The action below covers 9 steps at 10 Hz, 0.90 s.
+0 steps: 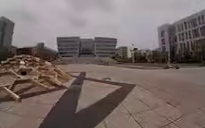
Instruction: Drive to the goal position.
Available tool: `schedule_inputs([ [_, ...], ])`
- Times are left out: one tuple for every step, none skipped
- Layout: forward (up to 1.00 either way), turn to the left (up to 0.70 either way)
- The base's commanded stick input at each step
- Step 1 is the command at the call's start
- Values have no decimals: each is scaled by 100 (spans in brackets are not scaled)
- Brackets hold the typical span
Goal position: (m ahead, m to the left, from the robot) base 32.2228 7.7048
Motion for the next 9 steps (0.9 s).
schedule_inputs([
  [100, 39],
  [100, 3],
  [100, 0],
  [100, 0],
  [100, 0],
  [100, 0],
  [100, 0],
  [100, 0],
  [100, 0],
])
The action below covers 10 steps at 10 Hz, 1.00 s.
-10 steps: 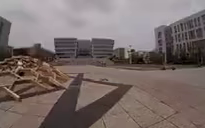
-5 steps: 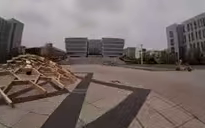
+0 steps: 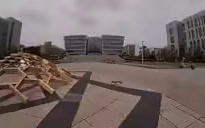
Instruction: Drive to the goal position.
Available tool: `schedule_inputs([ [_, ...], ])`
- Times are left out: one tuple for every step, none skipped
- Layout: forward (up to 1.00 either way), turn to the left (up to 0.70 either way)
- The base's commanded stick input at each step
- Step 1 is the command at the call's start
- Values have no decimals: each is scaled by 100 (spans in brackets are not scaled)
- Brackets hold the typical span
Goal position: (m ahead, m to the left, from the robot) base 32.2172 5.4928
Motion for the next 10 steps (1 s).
schedule_inputs([
  [100, 0],
  [100, 0],
  [100, -33],
  [100, 0],
  [100, 0],
  [100, 0],
  [100, 0],
  [100, 0],
  [100, 0],
  [100, 40],
])
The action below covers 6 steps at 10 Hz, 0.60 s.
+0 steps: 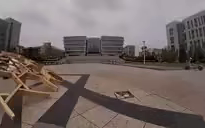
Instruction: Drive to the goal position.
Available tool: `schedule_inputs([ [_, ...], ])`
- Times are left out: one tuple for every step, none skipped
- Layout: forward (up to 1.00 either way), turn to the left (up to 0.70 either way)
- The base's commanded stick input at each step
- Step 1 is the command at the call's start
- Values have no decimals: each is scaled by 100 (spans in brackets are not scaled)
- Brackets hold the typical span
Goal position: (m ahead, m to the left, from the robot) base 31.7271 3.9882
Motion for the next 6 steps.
schedule_inputs([
  [100, 36],
  [100, 2],
  [100, 0],
  [100, 11],
  [100, 17],
  [100, 19],
])
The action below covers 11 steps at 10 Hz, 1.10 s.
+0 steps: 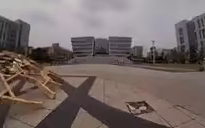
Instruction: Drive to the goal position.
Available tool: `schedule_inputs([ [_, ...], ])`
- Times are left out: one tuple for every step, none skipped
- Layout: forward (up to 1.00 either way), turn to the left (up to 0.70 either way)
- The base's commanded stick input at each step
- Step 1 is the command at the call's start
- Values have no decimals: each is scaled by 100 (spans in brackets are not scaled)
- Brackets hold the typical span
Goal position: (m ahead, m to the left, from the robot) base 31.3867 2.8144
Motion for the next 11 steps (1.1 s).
schedule_inputs([
  [100, 16],
  [100, 0],
  [100, 0],
  [100, 0],
  [100, 0],
  [100, 0],
  [100, 0],
  [100, 0],
  [100, 0],
  [100, 0],
  [100, 0],
])
